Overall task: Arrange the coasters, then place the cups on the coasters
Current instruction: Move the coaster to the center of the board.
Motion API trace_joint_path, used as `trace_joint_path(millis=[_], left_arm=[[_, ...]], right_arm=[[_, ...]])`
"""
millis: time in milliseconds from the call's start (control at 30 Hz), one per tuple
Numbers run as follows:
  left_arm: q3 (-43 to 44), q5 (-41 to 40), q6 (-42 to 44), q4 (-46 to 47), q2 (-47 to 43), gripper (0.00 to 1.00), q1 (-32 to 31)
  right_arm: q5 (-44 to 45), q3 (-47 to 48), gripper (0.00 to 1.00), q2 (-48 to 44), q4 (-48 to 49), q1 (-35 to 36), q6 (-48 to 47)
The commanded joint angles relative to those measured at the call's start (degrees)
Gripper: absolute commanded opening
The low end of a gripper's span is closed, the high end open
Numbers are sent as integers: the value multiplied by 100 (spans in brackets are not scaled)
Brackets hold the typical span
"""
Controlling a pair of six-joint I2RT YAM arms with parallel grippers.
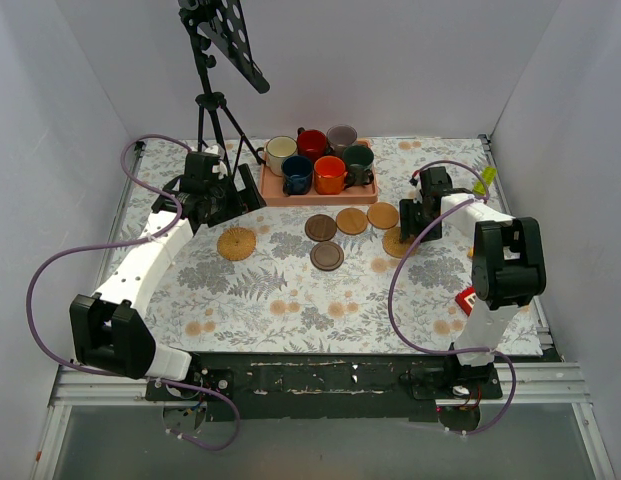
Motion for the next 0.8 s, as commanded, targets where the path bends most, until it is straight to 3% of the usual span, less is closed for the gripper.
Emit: trace_joint_path(millis=[0,433,767], left_arm=[[129,0,31,-42,-108,98,17],[85,8,40,-34,-108,98,8],[-29,35,22,-7,-178,98,17]], right_arm=[[-4,31,65,-36,165,-3,-90],[-30,-198,57,26,236,14,41],[357,-1076,54,-624,113,163,279]])
